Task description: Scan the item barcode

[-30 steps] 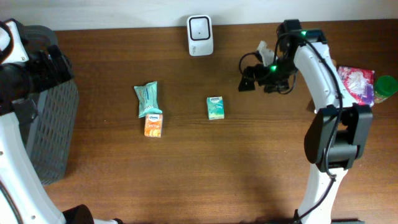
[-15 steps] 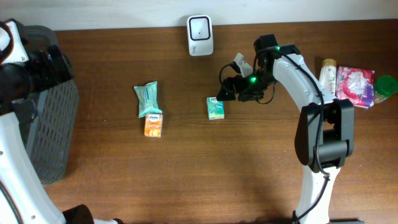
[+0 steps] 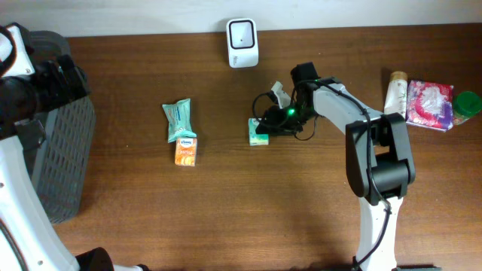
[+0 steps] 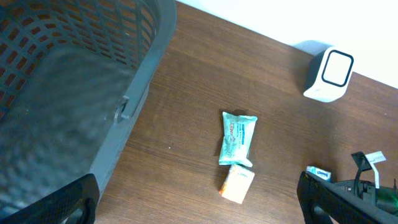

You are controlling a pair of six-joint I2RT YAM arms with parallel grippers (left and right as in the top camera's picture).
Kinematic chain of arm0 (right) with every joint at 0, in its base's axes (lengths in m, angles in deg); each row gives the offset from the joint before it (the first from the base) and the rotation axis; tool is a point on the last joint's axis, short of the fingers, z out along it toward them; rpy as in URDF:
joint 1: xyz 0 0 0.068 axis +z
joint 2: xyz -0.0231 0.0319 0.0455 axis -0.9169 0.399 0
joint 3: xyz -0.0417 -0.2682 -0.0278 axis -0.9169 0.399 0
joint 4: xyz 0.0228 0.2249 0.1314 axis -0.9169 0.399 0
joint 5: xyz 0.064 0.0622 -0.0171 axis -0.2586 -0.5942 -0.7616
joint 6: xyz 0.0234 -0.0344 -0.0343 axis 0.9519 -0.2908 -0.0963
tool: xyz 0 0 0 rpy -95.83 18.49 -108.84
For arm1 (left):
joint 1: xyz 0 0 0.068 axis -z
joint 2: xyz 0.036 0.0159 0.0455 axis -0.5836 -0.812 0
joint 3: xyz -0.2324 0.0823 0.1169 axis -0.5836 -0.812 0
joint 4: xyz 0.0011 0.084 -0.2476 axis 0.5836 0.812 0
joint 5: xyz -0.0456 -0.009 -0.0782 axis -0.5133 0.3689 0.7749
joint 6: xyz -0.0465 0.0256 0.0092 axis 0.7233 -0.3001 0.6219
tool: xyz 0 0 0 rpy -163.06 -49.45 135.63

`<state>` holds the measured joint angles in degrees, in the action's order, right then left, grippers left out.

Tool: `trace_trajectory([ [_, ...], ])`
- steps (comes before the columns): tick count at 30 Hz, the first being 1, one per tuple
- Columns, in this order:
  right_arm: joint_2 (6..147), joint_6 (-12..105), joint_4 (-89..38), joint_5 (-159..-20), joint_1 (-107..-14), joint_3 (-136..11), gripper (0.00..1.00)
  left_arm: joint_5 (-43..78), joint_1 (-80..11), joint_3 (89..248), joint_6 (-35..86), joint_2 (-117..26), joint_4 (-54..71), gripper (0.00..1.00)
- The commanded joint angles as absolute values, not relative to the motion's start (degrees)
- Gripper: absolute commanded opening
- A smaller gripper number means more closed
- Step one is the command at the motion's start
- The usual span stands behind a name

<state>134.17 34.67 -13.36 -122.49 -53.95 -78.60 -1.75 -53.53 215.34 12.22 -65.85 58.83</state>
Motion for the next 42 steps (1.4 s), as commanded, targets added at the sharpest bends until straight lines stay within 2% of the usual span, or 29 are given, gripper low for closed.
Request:
trace_trajectory([
  [1, 134.81, 35.30, -13.27, -121.77, -53.36, -77.64, 0.30, -1.77, -53.77, 215.91, 12.48, -65.13, 58.91, 0.99],
  [2, 134.81, 35.68, -13.05, -121.79, -53.36, -77.64, 0.23, -1.77, -53.77, 215.91, 12.48, -65.13, 58.91, 0.99],
  [3, 134.78, 37.27, -13.05, -121.79, -53.36, -77.66, 0.07, -1.77, -53.77, 215.91, 12.48, -65.13, 58.91, 0.99],
  [4, 134.76, 37.75, -13.01, -121.81, -53.38, -77.77, 0.04, -1.77, -53.77, 215.91, 12.48, -65.13, 58.91, 0.99],
  [6, 133.87, 37.58, -9.16, -122.25, -53.38, -81.02, 0.04, -1.77, -53.77, 215.91, 12.48, -65.13, 58.91, 0.99],
  [9, 133.06, 31.35, -2.06, -133.90, -53.38, -87.30, 0.04, -1.77, -53.77, 215.91, 12.48, -65.13, 58.91, 0.99],
  [12, 133.03, 29.73, -1.14, -144.67, -53.36, -88.22, 0.04, -1.77, -53.77, 215.91, 12.48, -65.13, 58.91, 0.99],
  [13, 133.03, 26.23, -1.18, -153.46, -53.36, -88.22, 0.04, -1.77, -53.77, 215.91, 12.48, -65.13, 58.91, 0.99],
  [16, 133.03, 22.91, -1.18, -156.72, -53.31, -88.22, 0.04, -1.77, -53.77, 215.91, 12.48, -65.13, 58.91, 0.99],
  [21, 133.03, 5.64, -2.58, -170.38, -53.27, -88.22, 0.04, -1.77, -53.77, 215.91, 12.48, -65.13, 58.91, 0.99],
  [28, 133.03, 5.64, -11.00, -170.40, -53.27, -88.22, 0.04, -1.77, -53.77, 215.91, 12.48, -65.13, 58.91, 0.99],
  [42, 133.03, 5.67, -10.98, -170.38, -53.27, -88.22, 0.04, -1.77, -53.77, 215.91, 12.48, -65.13, 58.91, 0.99],
])
